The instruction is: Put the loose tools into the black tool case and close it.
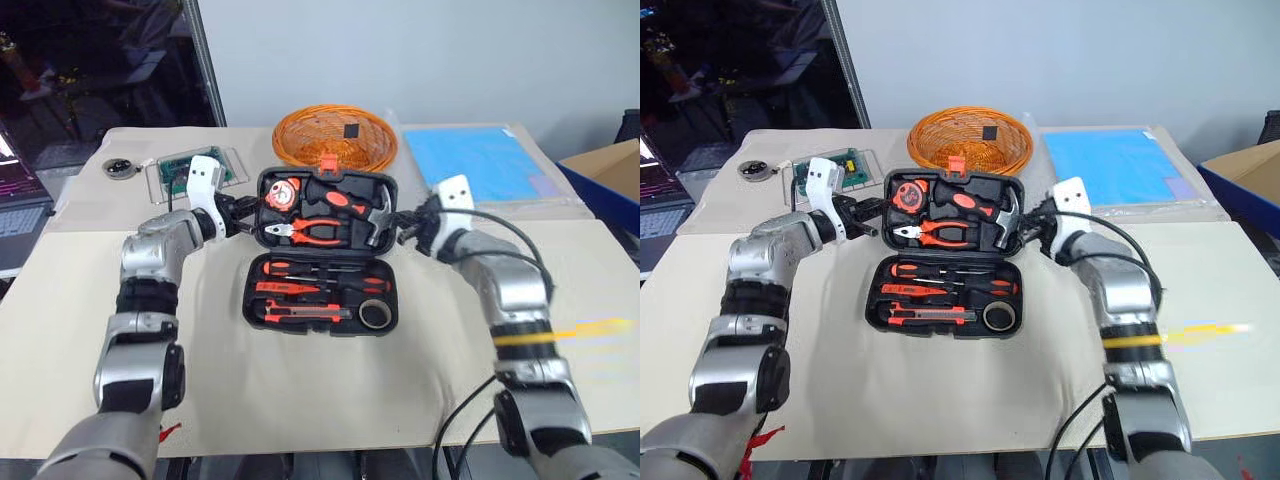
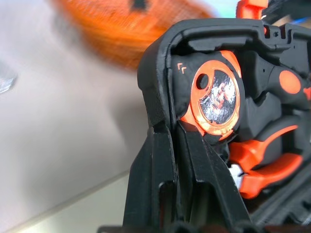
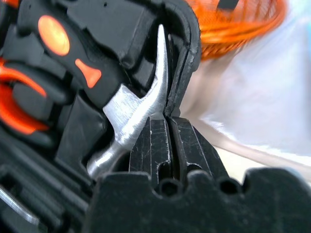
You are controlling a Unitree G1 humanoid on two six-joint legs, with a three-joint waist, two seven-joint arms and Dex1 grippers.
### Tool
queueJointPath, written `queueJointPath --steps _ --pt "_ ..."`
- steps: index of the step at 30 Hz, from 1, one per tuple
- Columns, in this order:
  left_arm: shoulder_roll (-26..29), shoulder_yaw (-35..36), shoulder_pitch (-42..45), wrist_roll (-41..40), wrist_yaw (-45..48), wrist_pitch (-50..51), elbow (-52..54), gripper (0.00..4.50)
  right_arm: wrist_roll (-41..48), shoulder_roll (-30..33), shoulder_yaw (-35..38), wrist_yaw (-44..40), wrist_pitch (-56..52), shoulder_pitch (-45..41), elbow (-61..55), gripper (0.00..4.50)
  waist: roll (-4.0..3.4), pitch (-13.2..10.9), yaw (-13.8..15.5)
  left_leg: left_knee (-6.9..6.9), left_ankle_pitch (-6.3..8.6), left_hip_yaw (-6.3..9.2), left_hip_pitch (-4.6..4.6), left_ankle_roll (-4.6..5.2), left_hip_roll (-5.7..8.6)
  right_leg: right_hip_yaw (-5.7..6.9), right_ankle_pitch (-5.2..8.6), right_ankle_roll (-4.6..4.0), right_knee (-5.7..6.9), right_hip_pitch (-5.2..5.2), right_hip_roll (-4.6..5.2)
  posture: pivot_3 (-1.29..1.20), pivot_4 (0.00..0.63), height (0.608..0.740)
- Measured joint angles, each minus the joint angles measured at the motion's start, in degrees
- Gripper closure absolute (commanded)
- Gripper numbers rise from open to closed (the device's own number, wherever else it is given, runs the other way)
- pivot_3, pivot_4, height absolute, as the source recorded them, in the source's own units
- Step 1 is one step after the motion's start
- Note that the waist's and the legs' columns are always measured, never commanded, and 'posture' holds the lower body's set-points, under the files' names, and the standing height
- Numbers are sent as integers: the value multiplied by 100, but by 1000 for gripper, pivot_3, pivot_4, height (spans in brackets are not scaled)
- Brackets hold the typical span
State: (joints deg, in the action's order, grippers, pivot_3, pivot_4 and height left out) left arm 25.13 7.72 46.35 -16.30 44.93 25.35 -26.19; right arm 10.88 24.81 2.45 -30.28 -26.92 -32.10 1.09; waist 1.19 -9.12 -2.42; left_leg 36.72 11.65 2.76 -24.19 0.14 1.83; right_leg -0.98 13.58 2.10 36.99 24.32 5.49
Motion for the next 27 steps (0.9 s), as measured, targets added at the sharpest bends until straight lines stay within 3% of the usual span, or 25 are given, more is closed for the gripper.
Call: queueJointPath --steps 5,7,9,12,13,17,22,27 --pt "371 -405 -1036 500 440 -1787 1011 4462 -286 207 25 20 661 1158 -1197 4500 -1 0 23 0 4 -6 17 7 -1 -13 0 -1 -10 -15 -2 0 150 740" --pt "504 -409 -1292 446 676 -1973 1217 3759 -353 271 32 31 874 1559 -1562 4500 -1 1 57 1 5 -8 51 8 -1 -14 -3 -5 -16 -48 -3 0 150 740" --pt "584 -426 -1491 373 897 -2005 1354 3212 -410 352 3 -7 1018 1836 -1780 3814 -3 -1 75 2 5 -10 117 8 -2 -14 1 -5 -40 -112 -4 0 150 740" --pt "640 -406 -1764 136 1045 -1754 1595 1989 -420 493 -15 -158 1072 2274 -2213 2807 -9 -6 98 2 5 -13 179 9 -51 -1 24 26 -94 -196 -35 0 150 740" --pt "675 -392 -1836 12 1111 -1613 1684 1967 -398 540 -15 -208 1068 2398 -2387 2586 -9 -6 96 2 5 -13 187 9 -58 -1 25 28 -93 -204 -38 0 150 740" --pt "1304 -136 -2335 -789 1607 -496 2346 1967 -322 1364 72 -720 879 3261 -3328 2586 -9 -6 81 0 8 -16 190 12 -74 -1 29 22 -87 -204 -44 0 150 740" --pt "2774 178 -3191 -1635 2749 970 2588 1967 188 2012 633 -1338 163 4172 -3879 2586 -8 -8 38 -2 12 -20 185 17 -72 -2 32 16 -88 -200 -36 0 150 740" --pt "3539 273 -3544 -1981 3679 1273 2740 1967 1091 2519 1393 -2103 -282 4675 -4252 4016 -6 -9 179 -2 13 -21 188 16 -79 4 51 19 -101 -210 -31 0 150 740"
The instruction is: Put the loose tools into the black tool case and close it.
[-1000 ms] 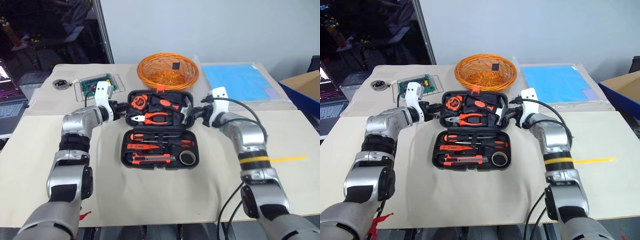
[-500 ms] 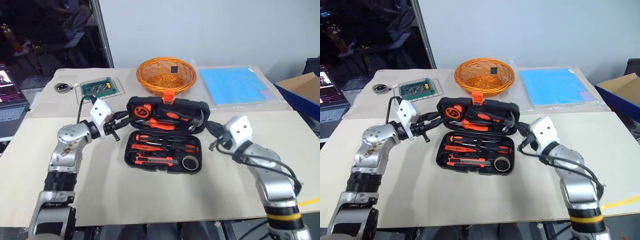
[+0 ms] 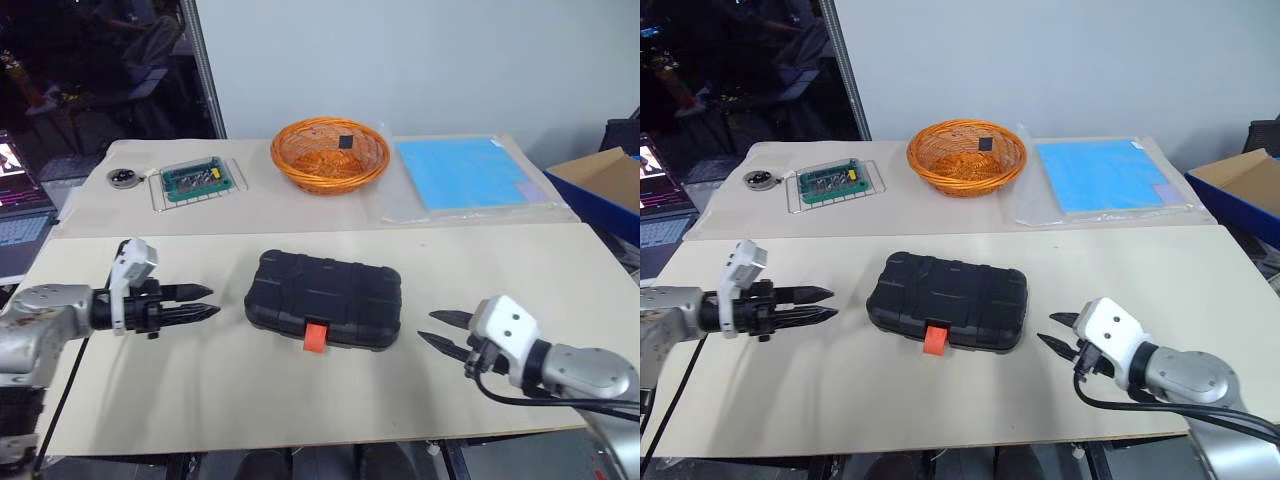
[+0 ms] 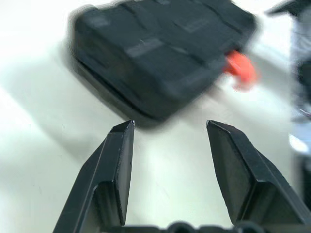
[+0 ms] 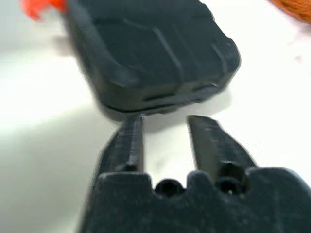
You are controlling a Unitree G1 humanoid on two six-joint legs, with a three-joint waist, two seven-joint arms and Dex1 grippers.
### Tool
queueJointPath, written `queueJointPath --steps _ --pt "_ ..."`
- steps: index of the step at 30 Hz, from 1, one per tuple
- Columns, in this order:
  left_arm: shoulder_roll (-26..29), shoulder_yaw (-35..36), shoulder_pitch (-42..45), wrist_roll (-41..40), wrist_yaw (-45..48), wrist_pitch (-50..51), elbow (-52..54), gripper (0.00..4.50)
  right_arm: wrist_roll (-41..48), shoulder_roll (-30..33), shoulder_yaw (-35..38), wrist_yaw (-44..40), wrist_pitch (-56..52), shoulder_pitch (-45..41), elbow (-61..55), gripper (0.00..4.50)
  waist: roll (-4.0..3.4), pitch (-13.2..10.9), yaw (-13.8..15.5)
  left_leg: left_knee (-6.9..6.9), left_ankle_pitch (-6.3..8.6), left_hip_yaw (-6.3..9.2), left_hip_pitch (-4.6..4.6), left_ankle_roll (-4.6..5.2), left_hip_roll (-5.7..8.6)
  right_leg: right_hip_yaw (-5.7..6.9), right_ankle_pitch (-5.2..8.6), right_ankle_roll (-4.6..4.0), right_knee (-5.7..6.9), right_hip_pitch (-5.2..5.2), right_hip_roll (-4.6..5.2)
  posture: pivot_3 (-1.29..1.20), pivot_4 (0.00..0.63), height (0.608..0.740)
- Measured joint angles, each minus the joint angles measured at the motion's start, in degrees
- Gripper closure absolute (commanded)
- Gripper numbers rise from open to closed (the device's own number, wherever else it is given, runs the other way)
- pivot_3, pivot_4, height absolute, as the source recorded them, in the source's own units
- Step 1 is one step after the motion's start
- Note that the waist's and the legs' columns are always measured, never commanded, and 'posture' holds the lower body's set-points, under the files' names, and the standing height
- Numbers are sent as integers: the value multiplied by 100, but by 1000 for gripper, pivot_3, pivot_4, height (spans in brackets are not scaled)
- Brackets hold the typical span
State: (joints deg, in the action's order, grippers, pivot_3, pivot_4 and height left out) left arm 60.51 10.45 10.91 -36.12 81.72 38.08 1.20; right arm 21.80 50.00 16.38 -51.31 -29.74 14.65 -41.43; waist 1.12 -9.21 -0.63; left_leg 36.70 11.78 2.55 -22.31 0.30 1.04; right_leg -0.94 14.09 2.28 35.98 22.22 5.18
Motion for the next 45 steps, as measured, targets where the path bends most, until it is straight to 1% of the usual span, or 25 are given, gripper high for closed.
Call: queueJointPath --steps 2,3,5,6,9,11,12,14,19,20,23,25,26,27,29,31,33,36,38,39,41,44,45 --pt "156 1 -87 -127 234 160 99 1967 403 152 90 -284 -222 167 -169 4448 2 -1 37 0 0 2 -3 0 -2 3 4 -2 0 2 1 0 150 740" --pt "186 13 -102 -216 291 218 207 1967 580 170 55 -367 -323 157 -278 4448 3 -2 47 0 0 4 -6 0 -4 5 4 -3 0 3 1 0 150 740" --pt "187 16 -116 -318 305 248 533 1967 757 178 -240 -375 -436 -24 -442 4448 5 -3 51 0 0 3 -8 -1 -5 4 5 -3 0 4 6 0 150 740" --pt "165 46 -140 -370 223 280 681 1967 724 163 -502 -313 -468 -179 -444 4448 7 -2 46 -1 0 2 -8 -1 -5 4 5 -3 -3 4 6 0 150 740" --pt "-124 60 -145 -515 -82 360 1237 1967 327 48 -1489 27 -576 -701 -343 4448 9 -5 24 -2 1 -1 -16 -1 -2 4 5 -3 -3 13 11 0 150 740" --pt "-210 64 -152 -564 -283 360 1462 1967 -16 -53 -1862 390 -710 -975 -57 4448 14 -7 24 -2 1 0 -20 -2 1 2 5 -3 -4 15 8 0 150 740" --pt "-289 64 -132 -561 -444 347 1594 1967 -226 -233 -1940 680 -822 -1209 222 4448 15 -8 21 -1 1 -1 -20 -2 3 1 3 -3 -4 14 8 0 150 740" --pt "-389 39 -95 -566 -621 338 1880 1967 -415 -351 -2009 996 -961 -1420 500 4448 16 -9 25 -1 1 -1 -23 -1 4 -1 -3 -12 -3 16 8 0 150 740" --pt "-397 -180 120 -539 -937 325 2385 1967 -920 -431 -1933 1642 -1219 -1939 1082 4448 15 -9 31 -2 1 -1 -22 -1 4 1 -5 -16 -1 18 -1 0 150 740" --pt "-408 -305 214 -471 -1030 337 2455 1967 -993 -627 -1955 1809 -1273 -2168 1255 4448 17 -9 20 -2 1 -2 -16 -1 3 0 -5 -16 0 13 -3 0 150 740" --pt "-669 -770 684 -358 -1402 373 2583 1967 -1340 -1424 -2229 2437 -1335 -3076 1959 4448 18 -10 -38 -1 -1 -8 -8 -2 2 -5 -3 -7 6 11 -9 0 150 740" --pt "-751 -956 839 -309 -1557 399 2628 1967 -1490 -1817 -2368 2679 -1344 -3393 2311 4448 18 -10 -35 -2 -1 -5 -4 -2 1 -3 -3 -11 11 10 -17 0 150 740" --pt "-827 -1033 925 -299 -1607 421 2629 1967 -1555 -1894 -2411 2763 -1370 -3491 2433 4448 17 -11 -29 -3 -1 -4 -13 -2 5 -3 -13 -28 12 19 -15 0 150 740" --pt "-831 -1070 947 -301 -1611 434 2632 1967 -1564 -1890 -2418 2751 -1421 -3512 2437 4448 16 -11 -27 -5 0 -5 -21 -1 6 -3 -25 -49 13 29 -14 0 150 740" --pt "-822 -1087 974 -304 -1594 441 2592 1967 -1426 -1674 -2349 2532 -1598 -3456 2256 4448 16 -11 -19 -5 6 -4 -41 9 9 -2 -27 -51 13 46 -11 0 150 740" --pt "-807 -1095 1042 -309 -1546 438 2472 1967 -1028 -1250 -2071 2049 -1908 -3172 1760 4448 15 -10 10 -3 8 3 -70 13 13 4 -27 -50 12 71 -9 0 150 740" --pt "-769 -1095 1058 -305 -1426 413 2323 1967 -457 -876 -1588 1518 -2332 -2774 1202 4448 15 -10 19 4 13 4 -90 21 12 6 -28 -50 11 85 -9 0 150 740" --pt "-750 -1101 1068 -345 -1218 394 2273 1967 197 -528 -1030 972 -2598 -2340 707 4448 16 -11 -9 5 13 1 -86 21 11 4 -28 -50 11 82 -8 0 150 740" --pt "-683 -1103 1063 -381 -1025 375 2271 1967 610 -292 -826 572 -2688 -2035 404 4448 16 -11 -22 6 13 -1 -79 21 3 4 -27 -50 13 78 -15 0 150 740" --pt "-624 -1106 1059 -398 -895 353 2269 1967 812 -173 -830 376 -2702 -1890 232 4448 16 -11 -29 6 12 -1 -72 22 1 4 -24 -45 15 75 -18 0 150 740" --pt "-596 -1113 1060 -445 -704 328 2271 1967 1018 -212 -1042 265 -2701 -1913 32 4448 17 -12 -55 6 13 -4 -38 21 -9 -1 -3 -18 9 41 -33 0 150 740" --pt "-577 -1163 1073 -446 -524 301 2273 1967 987 -630 -1734 534 -2694 -2350 80 4448 22 -16 -73 6 12 -6 -4 19 -35 -4 2 -19 1 9 -49 0 150 740" --pt "-576 -1163 1073 -445 -498 298 2274 1967 976 -646 -1874 582 -2693 -2378 103 4448 20 -16 -51 6 12 -6 -3 19 -35 -3 3 -19 2 9 -49 0 150 740"
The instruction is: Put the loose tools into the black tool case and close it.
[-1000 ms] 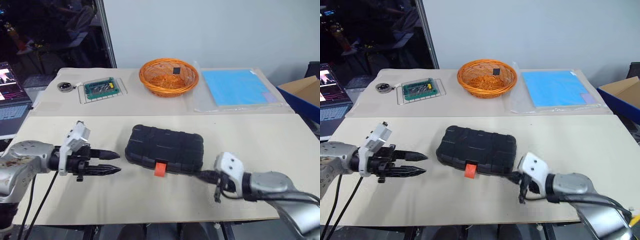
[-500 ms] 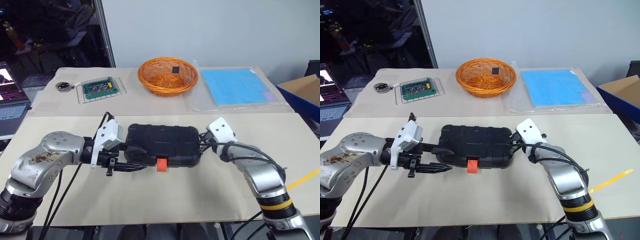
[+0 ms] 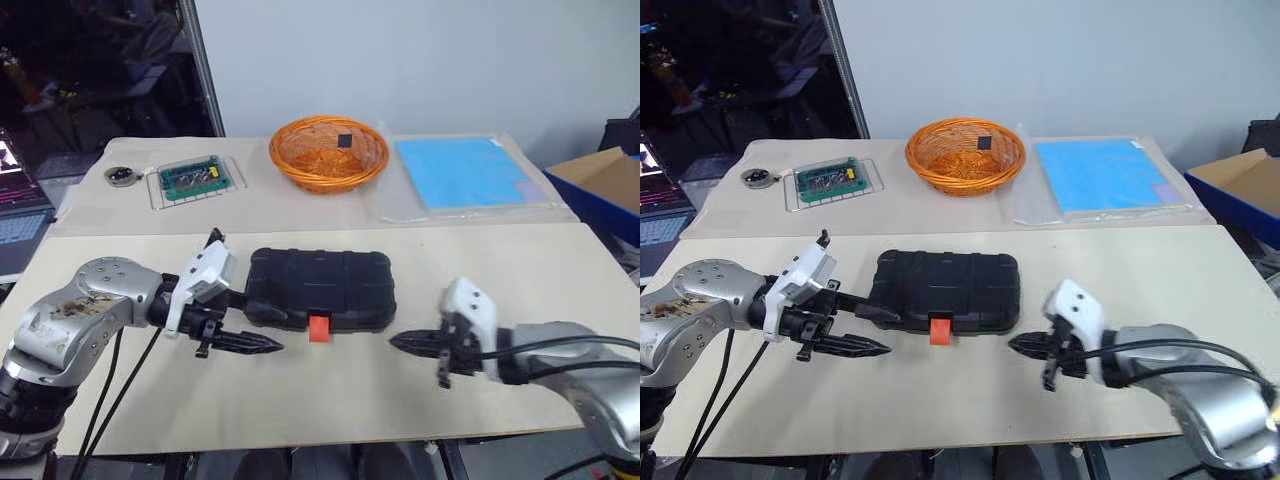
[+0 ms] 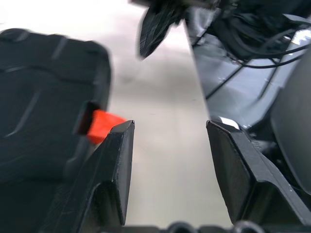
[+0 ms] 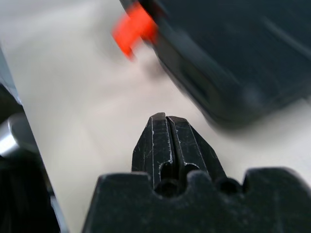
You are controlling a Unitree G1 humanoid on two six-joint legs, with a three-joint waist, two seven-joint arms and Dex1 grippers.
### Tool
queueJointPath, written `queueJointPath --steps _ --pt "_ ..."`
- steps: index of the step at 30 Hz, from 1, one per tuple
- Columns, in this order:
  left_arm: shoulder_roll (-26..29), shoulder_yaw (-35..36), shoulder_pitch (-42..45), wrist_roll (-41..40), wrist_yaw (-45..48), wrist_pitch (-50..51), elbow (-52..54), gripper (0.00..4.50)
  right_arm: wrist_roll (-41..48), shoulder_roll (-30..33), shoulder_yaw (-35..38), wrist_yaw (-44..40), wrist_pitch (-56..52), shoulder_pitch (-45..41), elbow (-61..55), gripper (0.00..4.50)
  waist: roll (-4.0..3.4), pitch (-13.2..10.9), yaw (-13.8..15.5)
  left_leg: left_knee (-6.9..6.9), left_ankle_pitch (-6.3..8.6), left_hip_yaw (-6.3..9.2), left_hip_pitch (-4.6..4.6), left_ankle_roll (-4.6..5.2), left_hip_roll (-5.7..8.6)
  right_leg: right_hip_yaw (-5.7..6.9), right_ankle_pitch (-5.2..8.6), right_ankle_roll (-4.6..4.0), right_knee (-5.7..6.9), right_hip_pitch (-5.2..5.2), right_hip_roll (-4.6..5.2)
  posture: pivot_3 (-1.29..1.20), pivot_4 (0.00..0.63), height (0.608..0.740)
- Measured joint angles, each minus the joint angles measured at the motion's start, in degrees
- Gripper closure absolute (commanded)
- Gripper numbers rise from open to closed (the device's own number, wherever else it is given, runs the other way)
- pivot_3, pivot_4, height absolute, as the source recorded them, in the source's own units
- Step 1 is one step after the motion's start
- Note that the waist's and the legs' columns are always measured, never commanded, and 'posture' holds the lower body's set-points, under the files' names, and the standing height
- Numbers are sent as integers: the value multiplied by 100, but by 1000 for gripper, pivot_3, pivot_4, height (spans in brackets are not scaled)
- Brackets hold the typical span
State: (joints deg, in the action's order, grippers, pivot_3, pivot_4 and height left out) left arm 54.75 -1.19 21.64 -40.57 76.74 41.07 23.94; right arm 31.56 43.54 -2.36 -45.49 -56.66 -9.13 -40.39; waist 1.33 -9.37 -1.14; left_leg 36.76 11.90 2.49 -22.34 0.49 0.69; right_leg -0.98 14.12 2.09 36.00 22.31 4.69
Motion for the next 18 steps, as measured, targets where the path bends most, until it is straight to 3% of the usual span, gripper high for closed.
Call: queueJointPath --steps 5,11,18 --pt "73 31 -148 1 25 -14 24 1967 -651 -545 -581 886 70 -589 687 4448 6 0 32 3 0 -5 -2 -2 -12 -13 -4 -9 -1 2 -17 0 150 740" --pt "76 98 -242 64 -223 -50 35 1967 -1021 -1051 -572 1598 189 -890 1208 4448 7 0 23 2 0 -11 0 -3 -20 -21 -13 -20 -1 4 -24 0 150 740" --pt "-592 -323 243 689 -1121 -108 -295 1967 -1870 -1772 -644 2418 795 -1845 2862 4448 7 0 22 2 -13 -76 12 -21 -45 -30 -32 -34 9 9 -55 0 150 740"
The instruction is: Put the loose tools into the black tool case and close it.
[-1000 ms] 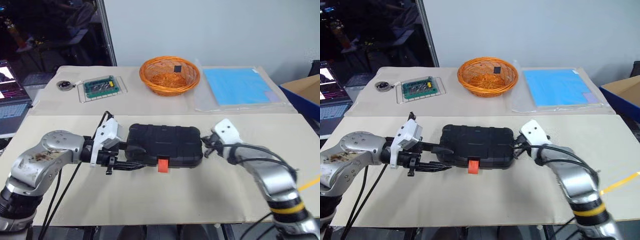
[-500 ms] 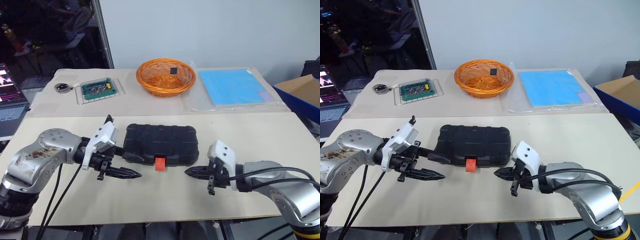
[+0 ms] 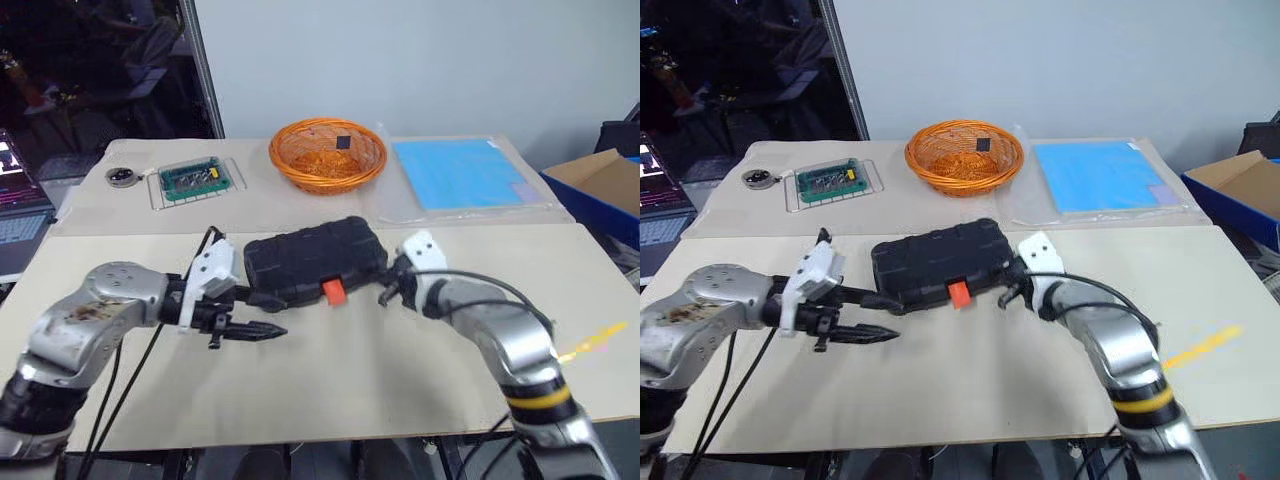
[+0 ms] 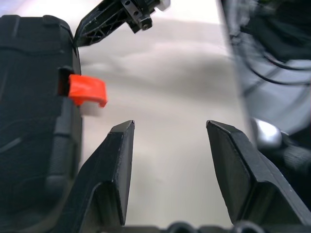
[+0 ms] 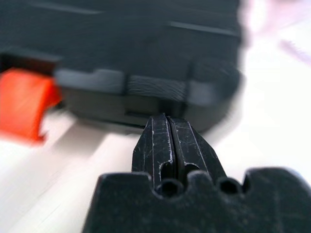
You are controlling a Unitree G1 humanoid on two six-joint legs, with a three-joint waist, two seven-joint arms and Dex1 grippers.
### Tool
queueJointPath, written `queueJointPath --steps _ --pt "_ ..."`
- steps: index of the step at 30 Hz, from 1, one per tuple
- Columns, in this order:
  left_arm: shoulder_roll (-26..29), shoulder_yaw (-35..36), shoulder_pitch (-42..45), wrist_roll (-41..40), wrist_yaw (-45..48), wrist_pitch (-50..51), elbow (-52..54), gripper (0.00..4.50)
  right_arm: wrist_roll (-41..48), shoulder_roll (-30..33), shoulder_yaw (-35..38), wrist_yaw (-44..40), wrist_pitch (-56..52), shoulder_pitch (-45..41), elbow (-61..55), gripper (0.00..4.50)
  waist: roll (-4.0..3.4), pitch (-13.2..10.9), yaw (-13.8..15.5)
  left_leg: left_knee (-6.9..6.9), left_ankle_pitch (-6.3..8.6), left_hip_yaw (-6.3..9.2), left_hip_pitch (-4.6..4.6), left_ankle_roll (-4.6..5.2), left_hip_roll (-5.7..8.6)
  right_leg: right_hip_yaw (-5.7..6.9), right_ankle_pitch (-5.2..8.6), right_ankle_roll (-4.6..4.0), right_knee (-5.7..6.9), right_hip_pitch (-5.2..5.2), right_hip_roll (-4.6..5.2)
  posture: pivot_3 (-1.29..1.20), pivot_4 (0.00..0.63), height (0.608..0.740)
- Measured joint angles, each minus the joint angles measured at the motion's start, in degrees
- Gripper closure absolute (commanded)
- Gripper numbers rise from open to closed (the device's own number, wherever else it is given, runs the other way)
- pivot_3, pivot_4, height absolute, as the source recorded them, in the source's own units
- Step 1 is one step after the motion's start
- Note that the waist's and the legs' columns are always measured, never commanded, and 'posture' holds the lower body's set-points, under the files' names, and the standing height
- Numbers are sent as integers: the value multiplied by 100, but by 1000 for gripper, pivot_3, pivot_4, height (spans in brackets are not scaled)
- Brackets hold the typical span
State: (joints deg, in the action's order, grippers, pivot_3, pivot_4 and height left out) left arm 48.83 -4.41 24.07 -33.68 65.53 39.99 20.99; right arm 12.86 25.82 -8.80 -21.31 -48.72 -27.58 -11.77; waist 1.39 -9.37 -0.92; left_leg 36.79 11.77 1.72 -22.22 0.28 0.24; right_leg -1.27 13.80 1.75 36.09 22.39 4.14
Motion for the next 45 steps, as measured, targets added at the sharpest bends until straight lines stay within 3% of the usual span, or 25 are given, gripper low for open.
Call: queueJointPath --steps 2,6,10,15,18,27,31,32,37,45 --pt "-162 -141 210 205 -150 -33 -209 1967 -13 35 6 -137 32 2 -25 4448 0 0 8 -2 2 -5 -8 2 -6 -1 -5 -13 -1 7 -8 0 150 740" --pt "-361 -372 562 470 -217 -110 -639 1967 637 477 336 -723 -547 545 -1028 3494 -4 2 22 0 11 -6 -86 16 1 -4 -25 -45 5 81 0 0 150 740" --pt "-456 -684 666 818 -188 -235 -1152 1967 1271 272 762 -671 -1453 517 -1914 2138 -4 2 -72 2 18 -1 -92 28 -5 -14 -27 -46 6 89 -7 0 150 740" --pt "-551 -1051 790 1182 6 -547 -1476 1967 1261 -562 550 67 -2080 182 -2100 295 -5 3 -84 2 18 -11 -71 28 -6 -15 -26 -46 9 78 -11 0 150 740" --pt "-614 -1113 798 1226 78 -614 -1586 1967 1100 -985 330 519 -2330 174 -1994 295 -6 4 -88 2 18 -17 -63 27 -7 -24 -26 -47 19 78 -13 0 150 740" --pt "-647 -1147 774 1331 106 -609 -1599 1967 829 -1310 -21 1033 -2497 168 -1799 295 -7 4 -129 2 17 -16 -60 27 -8 -29 -27 -47 26 80 -18 0 150 740" --pt "-647 -1143 744 1332 104 -607 -1584 1967 756 -1350 -143 1054 -2464 158 -1577 1240 -7 4 -140 2 17 -16 -59 27 -8 -31 -27 -47 27 80 -19 0 150 740" --pt "-647 -1141 740 1332 101 -607 -1582 1967 747 -1371 -163 1050 -2439 134 -1489 1725 -7 4 -144 2 17 -16 -59 27 -8 -32 -27 -47 27 81 -19 0 150 740" --pt "-647 -1119 704 1338 80 -616 -1583 1967 729 -1416 -353 976 -2223 25 -1211 3308 -7 4 -152 2 17 -16 -56 27 -9 -35 -27 -47 29 81 -20 0 150 740" --pt "-647 -1115 668 1402 12 -618 -1645 1967 616 -1439 -457 879 -1891 -131 -870 3315 -7 4 -157 2 17 -17 -48 27 -9 -56 -26 -47 49 87 -26 0 150 740"
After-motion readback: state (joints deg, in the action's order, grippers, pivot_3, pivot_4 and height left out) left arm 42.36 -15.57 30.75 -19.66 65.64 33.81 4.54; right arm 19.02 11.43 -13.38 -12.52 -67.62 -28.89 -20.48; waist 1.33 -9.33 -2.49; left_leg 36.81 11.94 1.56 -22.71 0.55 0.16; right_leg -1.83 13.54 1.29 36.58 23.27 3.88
